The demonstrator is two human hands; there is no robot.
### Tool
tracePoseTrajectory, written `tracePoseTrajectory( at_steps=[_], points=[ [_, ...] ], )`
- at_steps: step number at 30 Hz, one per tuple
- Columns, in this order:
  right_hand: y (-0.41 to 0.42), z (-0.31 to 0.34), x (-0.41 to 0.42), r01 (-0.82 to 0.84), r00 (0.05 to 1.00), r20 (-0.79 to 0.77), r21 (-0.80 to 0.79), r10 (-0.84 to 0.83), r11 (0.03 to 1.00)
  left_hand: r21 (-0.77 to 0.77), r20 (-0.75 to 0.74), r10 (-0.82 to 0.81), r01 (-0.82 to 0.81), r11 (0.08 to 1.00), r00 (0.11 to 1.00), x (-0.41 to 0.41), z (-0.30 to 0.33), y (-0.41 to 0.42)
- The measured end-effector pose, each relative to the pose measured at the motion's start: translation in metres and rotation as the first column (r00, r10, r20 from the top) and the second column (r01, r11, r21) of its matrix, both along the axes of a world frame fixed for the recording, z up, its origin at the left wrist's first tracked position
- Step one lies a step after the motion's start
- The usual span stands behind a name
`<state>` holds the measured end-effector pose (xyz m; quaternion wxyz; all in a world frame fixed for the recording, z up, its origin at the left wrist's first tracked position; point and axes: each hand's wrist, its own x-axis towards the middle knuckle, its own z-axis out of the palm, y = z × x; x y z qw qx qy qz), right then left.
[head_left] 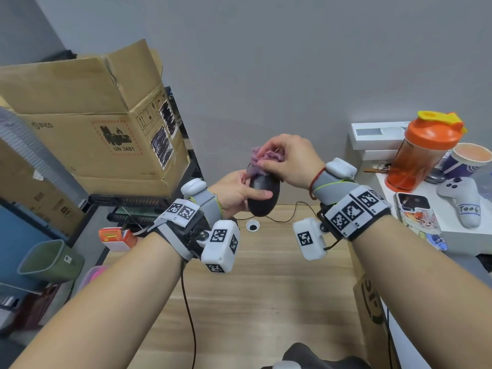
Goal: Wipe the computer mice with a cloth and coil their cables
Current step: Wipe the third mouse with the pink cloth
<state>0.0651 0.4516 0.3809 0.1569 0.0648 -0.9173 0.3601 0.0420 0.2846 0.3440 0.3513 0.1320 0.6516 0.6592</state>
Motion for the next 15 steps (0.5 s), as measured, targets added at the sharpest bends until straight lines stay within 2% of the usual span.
tracePoseTrajectory(
  at_steps=[2,3,7,8,10,13,15],
  points=[
    [0.005,0.001,-0.002,0.093,0.996,-0.013,-0.032,-0.093,0.995,-0.005,-0.009,-0.015,0.015,1.000,1.000,0.001,-0.001,0.002],
    [0.006,0.001,-0.002,0.089,0.996,-0.009,-0.033,-0.090,0.995,-0.001,-0.016,0.002,-0.002,1.000,1.000,0.001,-0.001,0.002],
    [-0.005,-0.004,0.007,-0.173,0.983,0.065,0.033,0.171,0.984,-0.011,-0.060,0.114,-0.115,0.993,0.992,-0.003,0.000,0.001],
    [-0.006,-0.005,0.007,-0.198,0.979,0.070,0.049,0.194,0.979,-0.026,-0.073,0.117,-0.119,0.993,0.990,-0.003,-0.001,0.002],
    [-0.005,-0.005,0.003,-0.134,0.990,0.043,0.035,0.133,0.990,-0.045,-0.070,0.097,-0.101,0.994,0.993,-0.001,-0.002,0.003],
    [0.003,-0.003,-0.004,0.054,0.998,0.009,0.060,-0.055,0.997,-0.058,-0.061,0.046,-0.050,0.997,0.997,0.001,-0.001,0.005],
    [0.005,-0.002,-0.003,0.002,1.000,0.019,0.082,-0.004,0.997,-0.058,-0.060,0.060,-0.063,0.996,0.996,0.001,-0.002,0.006]
  ],
)
